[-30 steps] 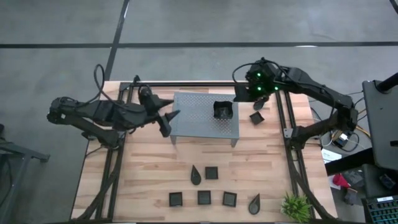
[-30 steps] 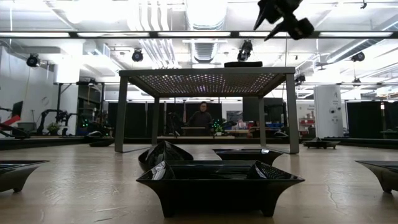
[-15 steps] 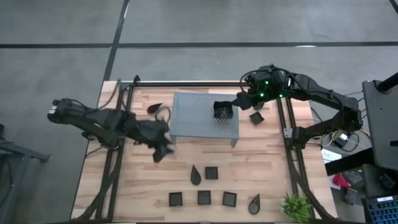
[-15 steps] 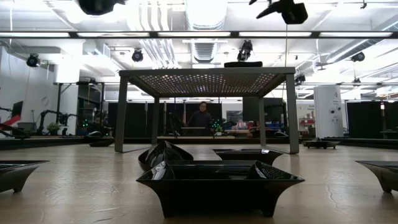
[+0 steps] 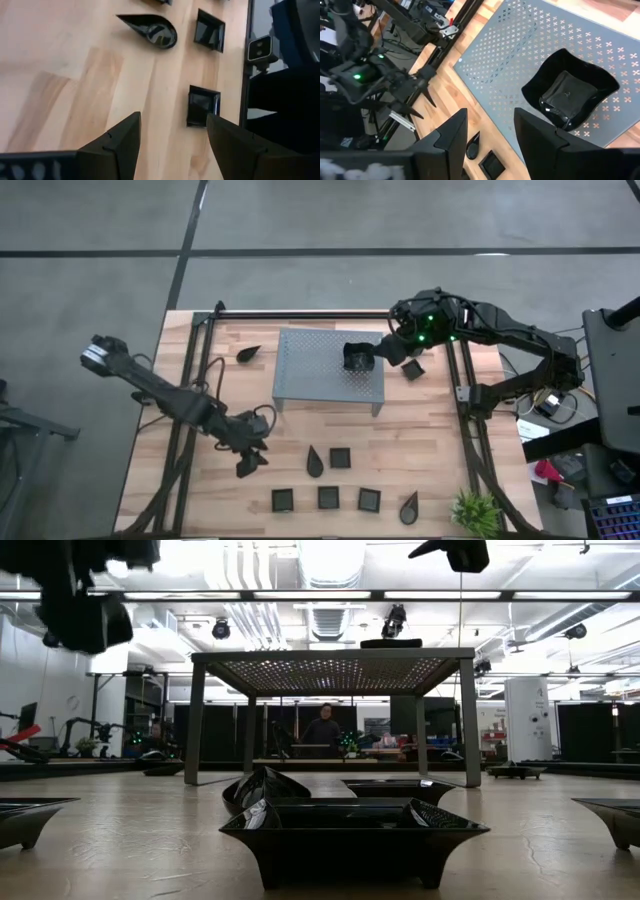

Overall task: Pick & Place Mini shaped plates
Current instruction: Put the black square plate on the shelf

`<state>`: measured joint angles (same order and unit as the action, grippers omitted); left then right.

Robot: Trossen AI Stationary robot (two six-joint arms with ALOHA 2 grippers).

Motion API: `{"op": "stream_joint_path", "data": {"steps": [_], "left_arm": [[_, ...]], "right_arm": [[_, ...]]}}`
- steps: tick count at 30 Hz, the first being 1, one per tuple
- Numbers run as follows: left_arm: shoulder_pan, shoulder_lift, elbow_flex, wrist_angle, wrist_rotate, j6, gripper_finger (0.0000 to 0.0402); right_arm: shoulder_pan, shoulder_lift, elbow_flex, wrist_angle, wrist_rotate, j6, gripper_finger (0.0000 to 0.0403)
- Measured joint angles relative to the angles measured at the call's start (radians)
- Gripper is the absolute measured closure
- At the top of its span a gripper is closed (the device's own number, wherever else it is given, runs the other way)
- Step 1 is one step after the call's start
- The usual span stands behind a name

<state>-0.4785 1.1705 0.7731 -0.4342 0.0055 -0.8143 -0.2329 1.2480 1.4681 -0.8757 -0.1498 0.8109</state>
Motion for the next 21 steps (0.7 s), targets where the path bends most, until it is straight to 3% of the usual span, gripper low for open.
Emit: {"op": "stream_joint_path", "data": {"steps": [8,21], "left_arm": [[-0.03,0.115,-0.126,0.375,0.018,-0.003,0.0184],[-0.083,0.338,-0.045,0.384,0.033,0.044,0.0184]], "right_arm": [[0.002,0.002,0.0,0.0,0.001,0.033,0.0255],[0.002,0.002,0.0,-0.001,0.005,0.073,0.0259]]}}
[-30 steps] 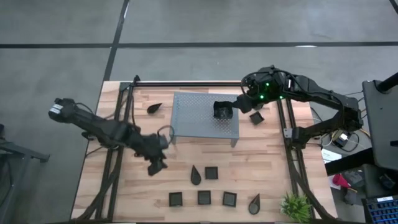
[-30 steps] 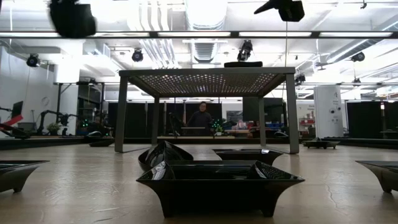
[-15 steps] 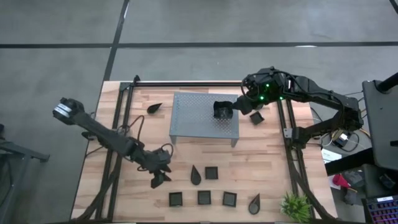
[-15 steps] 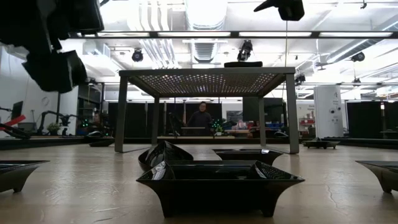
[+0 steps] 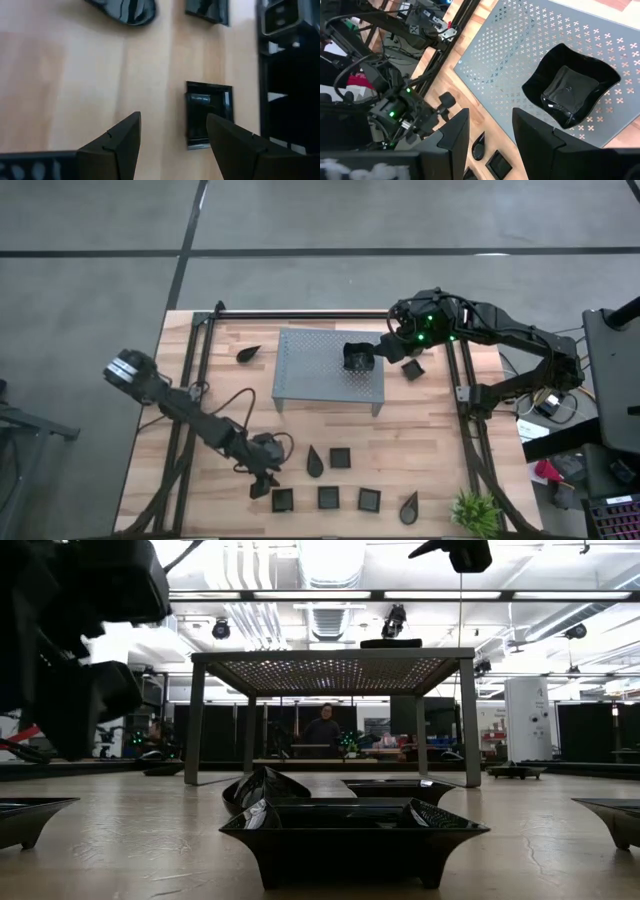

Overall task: Pick & Place Mini shaped plates
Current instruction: Put the black square plate on the shelf

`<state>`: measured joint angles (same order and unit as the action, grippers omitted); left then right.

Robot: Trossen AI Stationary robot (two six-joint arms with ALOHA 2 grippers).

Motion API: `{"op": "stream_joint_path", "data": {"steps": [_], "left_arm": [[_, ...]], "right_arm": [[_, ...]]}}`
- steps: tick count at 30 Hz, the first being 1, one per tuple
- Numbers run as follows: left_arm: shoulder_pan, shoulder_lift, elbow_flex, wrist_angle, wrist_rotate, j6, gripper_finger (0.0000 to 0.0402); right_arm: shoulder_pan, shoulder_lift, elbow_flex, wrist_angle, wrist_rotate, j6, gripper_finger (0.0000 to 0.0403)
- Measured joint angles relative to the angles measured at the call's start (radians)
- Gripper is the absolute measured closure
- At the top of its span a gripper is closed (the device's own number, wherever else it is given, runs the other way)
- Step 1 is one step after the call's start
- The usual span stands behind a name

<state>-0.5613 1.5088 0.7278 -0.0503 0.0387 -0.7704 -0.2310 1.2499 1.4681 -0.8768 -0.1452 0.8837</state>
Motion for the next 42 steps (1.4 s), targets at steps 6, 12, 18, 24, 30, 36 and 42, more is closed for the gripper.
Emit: {"op": "stream_joint_path", "data": {"steps": [6,12,18,24,30,36,42], "left_arm": [[-0.042,0.072,0.046,-0.002,-0.002,0.052,0.0184],[-0.062,0.143,0.096,-0.002,-0.033,0.066,0.0188],[-0.064,0.185,0.124,-0.002,-0.038,0.074,0.0208],[-0.063,0.194,0.124,-0.004,-0.037,0.081,0.0258],[-0.058,0.195,0.123,-0.016,-0.021,0.067,0.0347],[-0.048,0.19,0.122,-0.019,0.006,0.011,0.0398],[-0.043,0.104,0.121,-0.062,0.004,-0.099,0.0401]], "right_arm": [[0.0,0.003,0.0,0.0,0.014,-0.002,0.026],[0.0,0.008,0.0,-0.001,0.014,-0.005,0.0253],[0.0,0.008,0.0,-0.002,0.014,-0.016,0.0255],[0.0,0.008,0.0,-0.002,0.014,-0.026,0.0266],[-0.001,0.008,0.0,-0.003,0.014,-0.031,0.0273],[0.0,0.008,0.0,-0.002,0.014,-0.038,0.0268],[-0.001,0.008,0.0,-0.002,0.011,-0.04,0.0262]]}}
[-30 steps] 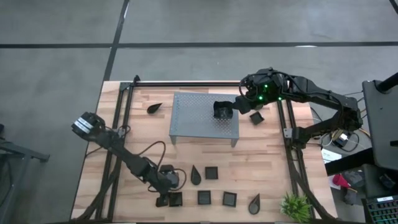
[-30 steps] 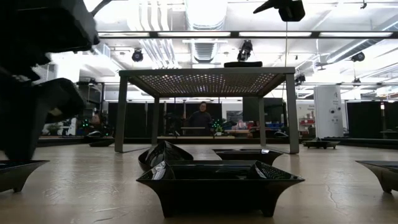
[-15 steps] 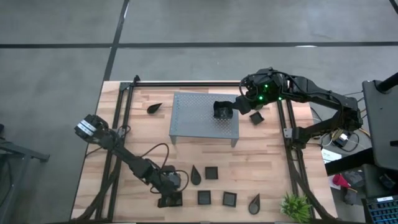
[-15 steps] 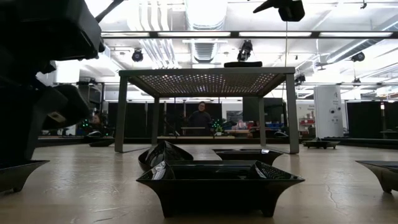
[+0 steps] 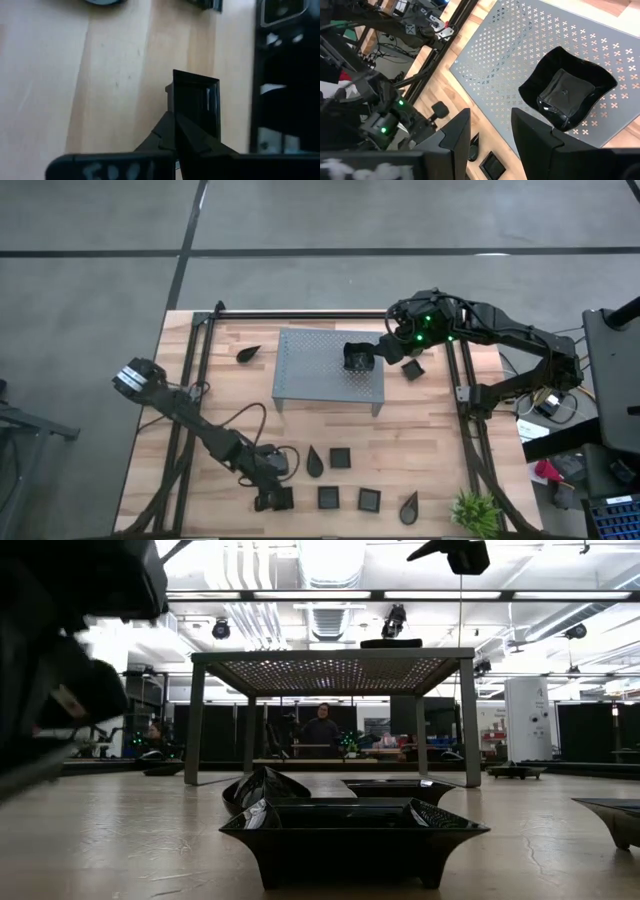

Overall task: Pick & Place Mini shaped plates
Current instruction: Put the black square plate on the shelf

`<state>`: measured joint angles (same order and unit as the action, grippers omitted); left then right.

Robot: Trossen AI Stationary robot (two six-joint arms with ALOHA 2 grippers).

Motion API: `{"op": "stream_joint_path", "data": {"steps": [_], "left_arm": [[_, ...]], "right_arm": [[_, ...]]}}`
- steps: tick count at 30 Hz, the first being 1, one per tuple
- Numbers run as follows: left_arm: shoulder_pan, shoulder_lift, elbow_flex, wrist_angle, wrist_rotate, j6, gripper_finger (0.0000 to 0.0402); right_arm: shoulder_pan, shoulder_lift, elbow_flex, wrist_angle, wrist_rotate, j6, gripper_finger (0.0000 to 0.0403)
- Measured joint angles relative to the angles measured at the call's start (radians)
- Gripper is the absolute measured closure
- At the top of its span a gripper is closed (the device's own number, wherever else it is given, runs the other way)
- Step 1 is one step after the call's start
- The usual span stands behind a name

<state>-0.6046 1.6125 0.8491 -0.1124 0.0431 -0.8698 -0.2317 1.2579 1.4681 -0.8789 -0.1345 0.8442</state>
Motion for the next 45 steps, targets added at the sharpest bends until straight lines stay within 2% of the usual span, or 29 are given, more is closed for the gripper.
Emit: {"op": "stream_joint_path", "data": {"steps": [5,13,17,21,27,33,40,45], "left_arm": [[0.04,-0.128,0.0,-0.056,-0.041,-0.153,0.0401],[0.178,-0.365,-0.001,-0.212,-0.236,-0.543,0.0401],[0.281,-0.458,0.015,-0.213,-0.293,-0.579,0.0401],[0.387,-0.507,0.069,-0.21,-0.372,-0.542,0.0401],[0.588,-0.523,0.122,-0.295,-0.356,-0.497,0.0401],[0.765,-0.504,0.127,-0.34,-0.239,-0.495,0.0401],[0.844,-0.461,0.127,-0.345,-0.239,-0.496,0.0401],[0.857,-0.403,0.127,-0.348,-0.208,-0.498,0.0401]], "right_arm": [[0.0,-0.011,0.0,0.003,-0.001,-0.031,0.0264],[0.0,-0.039,0.0,0.009,0.003,-0.115,0.0277],[0.0,-0.047,0.0,0.028,0.003,-0.148,0.0275],[0.0,-0.047,0.0,0.03,0.004,-0.16,0.027],[0.0,-0.047,0.0,0.029,0.005,-0.164,0.0272],[0.0,-0.047,0.0,0.03,0.007,-0.165,0.0283],[0.0,-0.046,0.0,0.03,0.007,-0.18,0.0289],[0.0,-0.046,-0.003,0.029,0.007,-0.194,0.0285]]}}
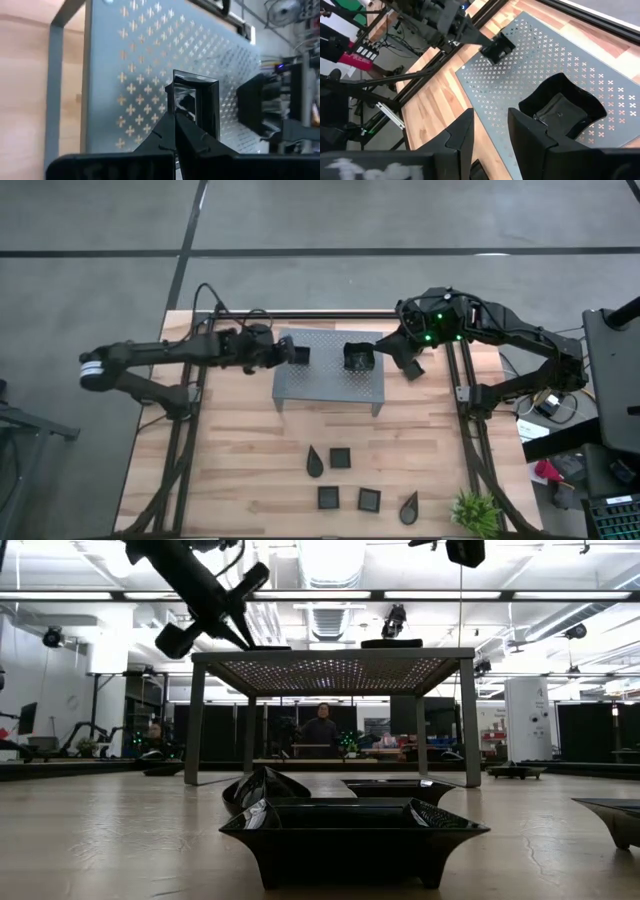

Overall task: Pick & Place Mini shaped plates
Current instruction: Put the black square plate on the shelf, then stack the black square plate on top of the other black square plate on the shelf

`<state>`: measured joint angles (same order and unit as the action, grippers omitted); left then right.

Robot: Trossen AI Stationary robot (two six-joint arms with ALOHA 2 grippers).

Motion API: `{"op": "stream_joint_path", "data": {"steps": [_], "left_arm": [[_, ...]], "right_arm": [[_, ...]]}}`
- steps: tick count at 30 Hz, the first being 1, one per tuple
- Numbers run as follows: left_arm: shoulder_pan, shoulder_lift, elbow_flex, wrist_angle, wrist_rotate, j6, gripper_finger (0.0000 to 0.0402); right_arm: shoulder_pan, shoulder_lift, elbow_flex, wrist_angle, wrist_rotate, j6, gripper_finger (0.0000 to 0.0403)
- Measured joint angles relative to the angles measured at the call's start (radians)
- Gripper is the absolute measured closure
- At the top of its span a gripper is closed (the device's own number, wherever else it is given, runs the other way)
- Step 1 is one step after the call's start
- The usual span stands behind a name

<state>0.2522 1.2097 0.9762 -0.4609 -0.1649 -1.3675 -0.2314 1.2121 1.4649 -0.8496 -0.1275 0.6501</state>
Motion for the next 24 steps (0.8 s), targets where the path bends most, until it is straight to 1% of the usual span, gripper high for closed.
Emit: {"op": "stream_joint_path", "data": {"steps": [3,6,14,18,24], "left_arm": [[0.0,0.025,0.012,0.017,0.03,-0.001,0.0394],[0.0,0.039,0.022,0.01,0.032,0.001,0.0382],[0.0,0.026,0.028,0.013,0.017,0.004,0.0337],[0.0,0.013,0.028,0.016,0.018,0.006,0.0316],[0.0,-0.03,0.043,0.017,0.018,0.121,0.0298]], "right_arm": [[0.0,0.0,-0.001,-0.005,0.0,-0.006,0.0281],[0.0,0.0,-0.002,-0.006,0.0,-0.007,0.0278],[0.0,0.0,-0.003,-0.006,0.0,-0.015,0.0273],[0.0,0.0,-0.004,-0.006,0.0,-0.017,0.0276],[0.0,0.0,-0.005,-0.007,-0.001,-0.017,0.0286]]}}
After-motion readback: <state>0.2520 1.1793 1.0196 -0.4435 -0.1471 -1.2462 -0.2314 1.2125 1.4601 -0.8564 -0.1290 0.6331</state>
